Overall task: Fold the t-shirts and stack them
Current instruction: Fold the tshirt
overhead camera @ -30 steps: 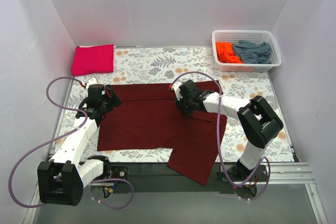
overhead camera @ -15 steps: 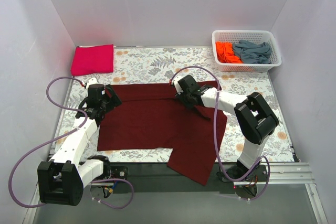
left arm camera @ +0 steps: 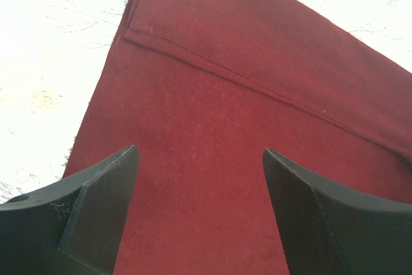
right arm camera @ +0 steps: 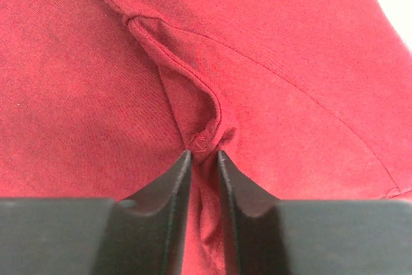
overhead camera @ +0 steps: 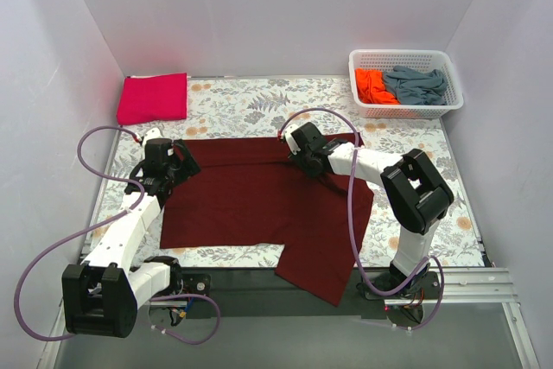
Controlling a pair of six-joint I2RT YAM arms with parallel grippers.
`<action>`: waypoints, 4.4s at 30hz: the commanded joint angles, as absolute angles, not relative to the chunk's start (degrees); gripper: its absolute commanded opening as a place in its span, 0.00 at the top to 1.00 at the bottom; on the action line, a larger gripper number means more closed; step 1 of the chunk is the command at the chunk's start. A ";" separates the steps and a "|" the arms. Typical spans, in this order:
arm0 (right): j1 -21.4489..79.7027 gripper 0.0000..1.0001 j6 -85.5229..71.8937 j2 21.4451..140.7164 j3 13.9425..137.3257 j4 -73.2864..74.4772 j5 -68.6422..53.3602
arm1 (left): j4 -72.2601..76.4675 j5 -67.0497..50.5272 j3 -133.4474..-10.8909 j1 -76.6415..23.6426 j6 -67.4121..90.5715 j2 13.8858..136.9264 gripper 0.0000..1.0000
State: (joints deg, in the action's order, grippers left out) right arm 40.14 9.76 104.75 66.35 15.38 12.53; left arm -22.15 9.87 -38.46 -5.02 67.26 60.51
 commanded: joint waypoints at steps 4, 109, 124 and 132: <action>39.99 0.85 10.20 102.93 68.12 15.64 11.87 | -21.36 9.76 -38.67 -5.19 66.36 60.56 0.24; 51.94 0.87 -13.45 100.55 59.68 2.72 21.19 | -21.09 8.88 -38.50 -5.19 66.01 62.84 0.24; 51.94 0.92 -1.15 98.79 60.02 11.77 14.34 | -21.09 8.79 -38.50 -5.19 65.83 63.28 0.24; 51.77 0.72 1.41 101.17 63.45 16.87 10.73 | -21.18 8.61 -38.41 -5.19 66.09 63.37 0.24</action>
